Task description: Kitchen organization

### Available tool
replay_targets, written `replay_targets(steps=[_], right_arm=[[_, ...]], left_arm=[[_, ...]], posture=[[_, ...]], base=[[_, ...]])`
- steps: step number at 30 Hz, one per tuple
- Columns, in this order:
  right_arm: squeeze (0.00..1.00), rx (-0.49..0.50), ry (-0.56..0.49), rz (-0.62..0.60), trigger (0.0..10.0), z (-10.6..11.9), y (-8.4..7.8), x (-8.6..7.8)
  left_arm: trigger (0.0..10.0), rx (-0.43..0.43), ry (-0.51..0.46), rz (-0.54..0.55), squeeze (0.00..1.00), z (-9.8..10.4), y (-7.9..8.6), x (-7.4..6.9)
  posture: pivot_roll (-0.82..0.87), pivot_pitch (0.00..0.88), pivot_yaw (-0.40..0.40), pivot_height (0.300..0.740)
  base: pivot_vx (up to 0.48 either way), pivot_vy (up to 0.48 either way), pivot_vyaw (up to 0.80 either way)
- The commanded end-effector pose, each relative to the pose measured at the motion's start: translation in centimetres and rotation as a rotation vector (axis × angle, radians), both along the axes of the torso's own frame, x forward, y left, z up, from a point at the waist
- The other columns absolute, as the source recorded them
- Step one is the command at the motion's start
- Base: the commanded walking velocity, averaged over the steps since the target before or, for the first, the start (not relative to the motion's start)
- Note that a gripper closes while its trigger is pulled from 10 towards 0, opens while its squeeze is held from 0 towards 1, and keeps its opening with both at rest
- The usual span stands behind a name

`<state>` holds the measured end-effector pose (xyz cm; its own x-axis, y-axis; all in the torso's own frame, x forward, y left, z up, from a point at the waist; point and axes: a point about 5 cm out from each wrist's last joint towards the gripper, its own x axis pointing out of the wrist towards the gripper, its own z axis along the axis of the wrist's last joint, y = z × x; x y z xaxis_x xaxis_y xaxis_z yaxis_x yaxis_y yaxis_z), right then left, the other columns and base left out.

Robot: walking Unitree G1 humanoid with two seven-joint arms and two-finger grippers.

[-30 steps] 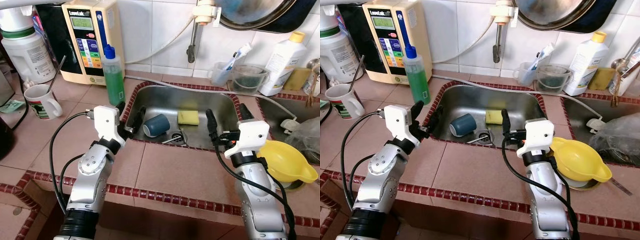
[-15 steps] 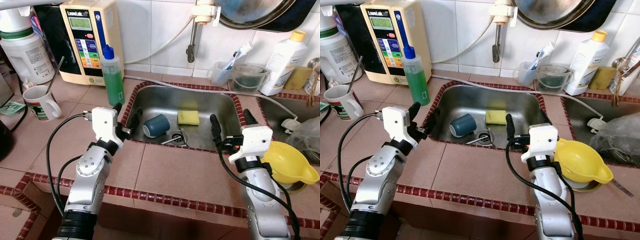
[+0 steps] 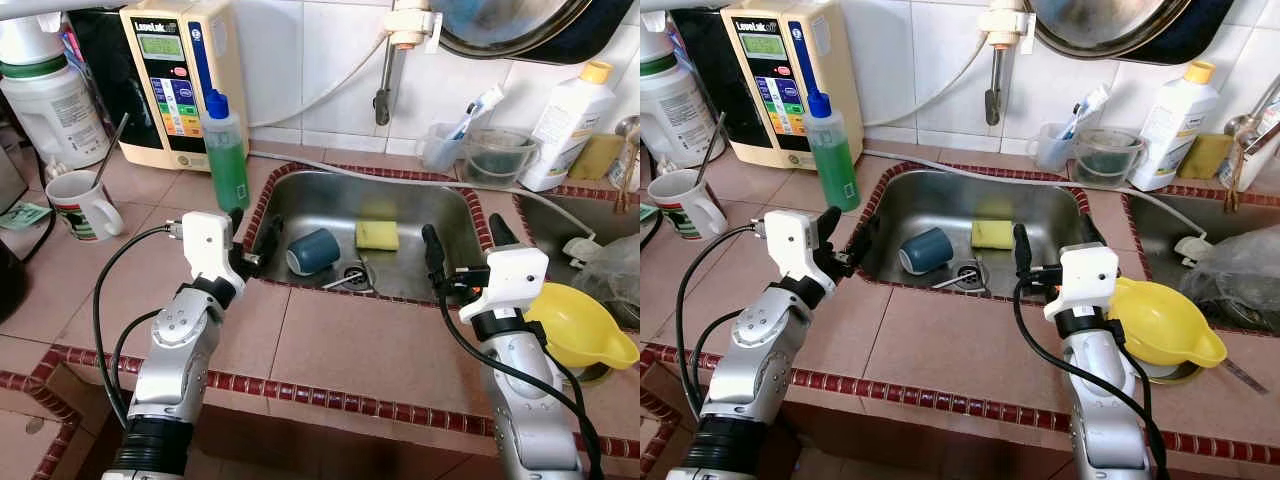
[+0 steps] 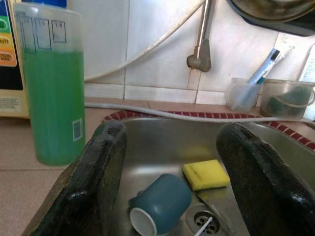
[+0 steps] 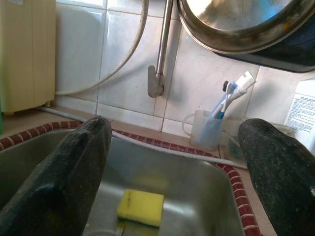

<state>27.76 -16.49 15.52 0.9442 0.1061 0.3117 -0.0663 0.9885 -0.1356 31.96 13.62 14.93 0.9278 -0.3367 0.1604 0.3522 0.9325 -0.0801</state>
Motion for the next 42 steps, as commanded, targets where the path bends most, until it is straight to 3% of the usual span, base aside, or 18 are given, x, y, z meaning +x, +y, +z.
replay_targets(steps=[1, 8, 27, 42], right_arm=[[0.0, 0.002, -0.008, -0.004, 10.0, 0.2, -0.1, 0.2], [0.0, 0.004, -0.006, -0.007, 10.0, 0.1, -0.2, 0.2], [0.0, 0.008, -0.012, -0.008, 10.0, 0.0, 0.0, 0.6], [0.0, 0.011, -0.012, -0.015, 10.0, -0.2, 0.1, 0.8]], left_arm=[[10.0, 0.018, -0.005, -0.006, 0.0, 0.3, 0.0, 0.1], [10.0, 0.027, 0.006, -0.011, 0.0, 0.2, -0.1, 0.2], [10.0, 0.028, 0.002, -0.024, 0.0, 0.5, -0.3, 0.5], [10.0, 0.039, -0.07, -0.075, 0.0, 1.3, -0.4, 0.4]], posture=[[-0.12, 0.0, 0.027, 0.74], [-0.12, 0.0, 0.032, 0.74], [-0.11, 0.0, 0.039, 0.74], [-0.11, 0.0, 0.053, 0.74]], base=[[0.0, 0.0, 0.0], [0.0, 0.0, 0.0], [-0.271, 0.0, 0.0], [0.0, 0.0, 0.0]])
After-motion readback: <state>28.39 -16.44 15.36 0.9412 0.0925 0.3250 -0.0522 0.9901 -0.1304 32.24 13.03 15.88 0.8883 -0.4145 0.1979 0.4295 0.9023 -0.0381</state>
